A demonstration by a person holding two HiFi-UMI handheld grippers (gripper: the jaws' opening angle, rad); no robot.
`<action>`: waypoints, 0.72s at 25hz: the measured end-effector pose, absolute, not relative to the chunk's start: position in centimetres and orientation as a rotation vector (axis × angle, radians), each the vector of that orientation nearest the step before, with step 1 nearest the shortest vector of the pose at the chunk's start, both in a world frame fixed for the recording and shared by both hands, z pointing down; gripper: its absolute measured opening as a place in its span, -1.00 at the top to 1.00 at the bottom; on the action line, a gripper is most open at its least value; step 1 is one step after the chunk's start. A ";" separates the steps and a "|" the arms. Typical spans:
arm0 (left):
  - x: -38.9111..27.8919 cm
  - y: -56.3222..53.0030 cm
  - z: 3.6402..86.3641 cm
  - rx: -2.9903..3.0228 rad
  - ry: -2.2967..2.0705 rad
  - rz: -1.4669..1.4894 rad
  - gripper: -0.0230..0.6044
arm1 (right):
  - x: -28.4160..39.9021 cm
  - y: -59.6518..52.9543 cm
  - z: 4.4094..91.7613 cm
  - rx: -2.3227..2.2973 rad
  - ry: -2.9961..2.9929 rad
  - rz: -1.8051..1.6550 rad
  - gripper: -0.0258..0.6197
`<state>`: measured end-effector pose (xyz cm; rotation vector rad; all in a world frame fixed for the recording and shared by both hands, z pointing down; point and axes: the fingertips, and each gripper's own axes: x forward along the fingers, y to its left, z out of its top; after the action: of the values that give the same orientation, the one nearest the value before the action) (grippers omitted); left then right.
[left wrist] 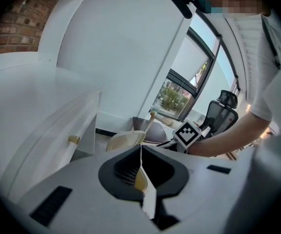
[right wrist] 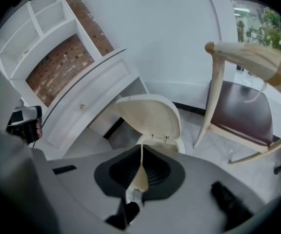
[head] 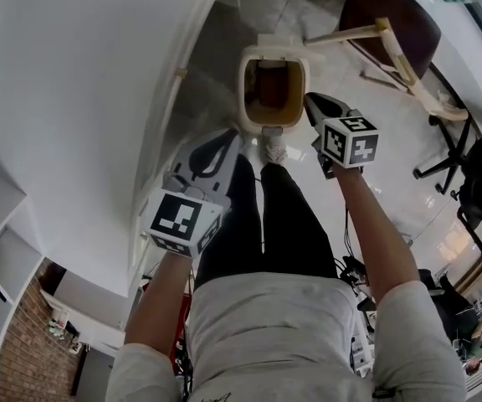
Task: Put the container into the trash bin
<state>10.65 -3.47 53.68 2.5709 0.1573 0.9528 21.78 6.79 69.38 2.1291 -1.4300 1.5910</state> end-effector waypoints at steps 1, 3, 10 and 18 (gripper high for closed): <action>10.7 -3.5 53.2 2.578 0.153 0.948 0.87 | 22.0 6.7 68.4 2.137 -1.450 1.569 0.82; 10.9 -3.3 52.2 2.586 0.149 0.941 0.87 | 22.1 6.7 66.5 2.150 -1.482 1.532 0.82; 10.5 -2.2 48.4 2.606 0.163 0.930 0.87 | 20.2 7.1 58.6 2.129 -1.591 1.472 0.82; 9.9 -0.9 43.9 2.642 0.204 0.921 0.87 | 17.0 7.3 51.1 2.064 -1.795 1.343 0.83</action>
<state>9.92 -0.89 43.85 2.6422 0.2040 0.9207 17.03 7.35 51.09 2.0640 -1.7955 1.3426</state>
